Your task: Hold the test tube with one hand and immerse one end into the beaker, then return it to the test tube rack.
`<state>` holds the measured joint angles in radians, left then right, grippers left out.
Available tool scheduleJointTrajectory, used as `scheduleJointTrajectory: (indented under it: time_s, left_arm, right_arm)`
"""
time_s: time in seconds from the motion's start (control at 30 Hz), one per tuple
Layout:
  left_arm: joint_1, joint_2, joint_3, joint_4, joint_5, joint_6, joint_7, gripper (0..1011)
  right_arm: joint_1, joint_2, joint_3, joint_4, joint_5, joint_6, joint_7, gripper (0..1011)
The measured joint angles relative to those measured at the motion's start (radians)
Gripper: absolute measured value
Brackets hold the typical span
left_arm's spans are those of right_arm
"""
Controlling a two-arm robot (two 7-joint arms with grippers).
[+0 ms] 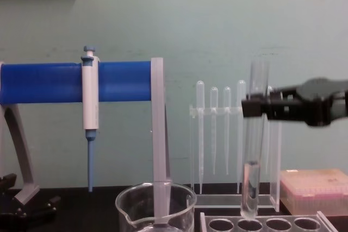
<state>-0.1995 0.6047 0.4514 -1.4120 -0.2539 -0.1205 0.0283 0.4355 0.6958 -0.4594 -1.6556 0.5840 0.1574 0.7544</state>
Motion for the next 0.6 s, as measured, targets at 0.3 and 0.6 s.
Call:
scheduleJointTrajectory:
  time_s: [0.3, 0.6]
  left_arm:
    - [0.0, 0.0, 0.0, 0.0, 0.0, 0.0, 0.0, 1000]
    - [0.0, 0.0, 0.0, 0.0, 0.0, 0.0, 0.0, 1000]
  right_arm:
    - [0.032, 0.018, 0.001, -0.026, 0.041, 0.054, -0.016, 234]
    - [0.054, 0.032, -0.006, -0.033, 0.07, 0.071, -0.033, 235]
